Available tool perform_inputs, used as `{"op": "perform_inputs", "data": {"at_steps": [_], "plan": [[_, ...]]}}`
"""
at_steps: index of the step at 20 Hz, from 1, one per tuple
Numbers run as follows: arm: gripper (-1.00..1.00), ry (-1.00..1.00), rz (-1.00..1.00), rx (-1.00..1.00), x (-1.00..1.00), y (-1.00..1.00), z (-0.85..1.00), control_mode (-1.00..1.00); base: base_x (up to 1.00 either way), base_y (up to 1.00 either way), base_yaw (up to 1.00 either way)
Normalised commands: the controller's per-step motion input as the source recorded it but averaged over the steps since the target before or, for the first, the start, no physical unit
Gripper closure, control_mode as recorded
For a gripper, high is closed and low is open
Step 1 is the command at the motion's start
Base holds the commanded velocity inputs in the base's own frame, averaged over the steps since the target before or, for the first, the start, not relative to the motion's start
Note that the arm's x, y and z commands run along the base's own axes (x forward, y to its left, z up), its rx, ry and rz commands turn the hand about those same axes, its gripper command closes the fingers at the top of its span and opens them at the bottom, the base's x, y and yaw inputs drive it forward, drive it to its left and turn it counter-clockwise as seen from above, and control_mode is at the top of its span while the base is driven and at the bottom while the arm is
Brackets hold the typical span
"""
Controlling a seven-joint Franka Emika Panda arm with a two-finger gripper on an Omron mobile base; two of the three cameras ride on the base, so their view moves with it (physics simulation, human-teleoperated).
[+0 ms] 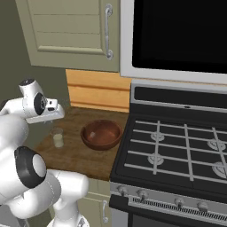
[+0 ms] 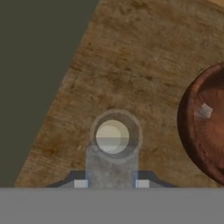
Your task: Grab a lemon wedge from the fridge and one ice cube from the ice bowl, and put them in the glass of lemonade.
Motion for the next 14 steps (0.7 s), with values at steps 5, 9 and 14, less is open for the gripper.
{"op": "perform_inputs", "data": {"at_steps": [5, 9, 14], "plan": [[1.0, 0.02, 0.0, 0.02, 0.07, -0.01, -0.47, -1.0, 0.0, 0.0, 0.0], [1.0, 0.0, 0.04, 0.03, 0.06, -0.13, -0.17, -1.0, 0.0, 0.0, 0.0], [1.0, 0.0, 0.01, 0.02, 0.02, -0.09, 0.0, -1.0, 0.0, 0.0, 0.0]]}}
